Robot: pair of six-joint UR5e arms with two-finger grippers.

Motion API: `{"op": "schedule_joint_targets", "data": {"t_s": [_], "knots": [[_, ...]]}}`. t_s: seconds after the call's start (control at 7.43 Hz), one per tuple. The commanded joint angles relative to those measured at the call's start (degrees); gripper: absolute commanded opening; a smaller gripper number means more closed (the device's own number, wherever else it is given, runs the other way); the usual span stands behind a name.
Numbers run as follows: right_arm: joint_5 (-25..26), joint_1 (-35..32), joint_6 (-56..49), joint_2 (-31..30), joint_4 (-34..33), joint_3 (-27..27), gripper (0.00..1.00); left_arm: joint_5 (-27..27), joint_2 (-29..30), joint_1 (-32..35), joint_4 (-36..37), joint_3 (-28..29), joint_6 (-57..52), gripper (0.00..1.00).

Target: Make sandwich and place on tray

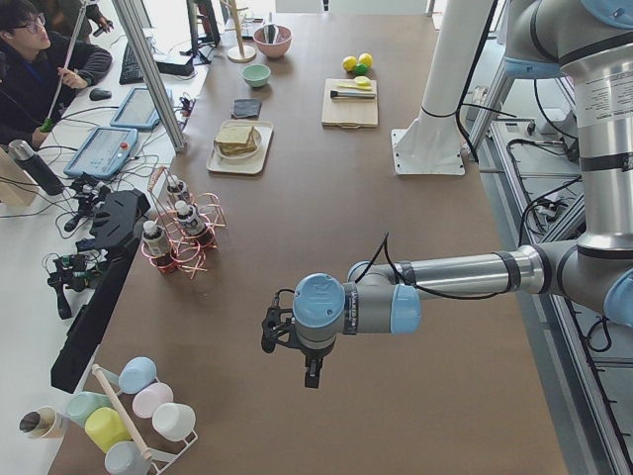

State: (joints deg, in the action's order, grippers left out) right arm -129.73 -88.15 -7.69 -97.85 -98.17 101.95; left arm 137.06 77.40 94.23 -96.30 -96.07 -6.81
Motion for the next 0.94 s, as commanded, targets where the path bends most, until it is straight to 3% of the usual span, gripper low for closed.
{"op": "schedule_joint_targets", "data": {"t_s": [0.0, 0.81], "knots": [[0.0, 0.0, -0.05, -0.06, 0.0, 0.0, 1.0, -1.27, 1.26, -0.37, 3.83, -0.35, -0.04, 0.99], [0.0, 0.0, -0.05, -0.06, 0.0, 0.0, 1.0, -1.0, 0.74, -0.37, 3.84, 0.53, 0.04, 0.99]]}}
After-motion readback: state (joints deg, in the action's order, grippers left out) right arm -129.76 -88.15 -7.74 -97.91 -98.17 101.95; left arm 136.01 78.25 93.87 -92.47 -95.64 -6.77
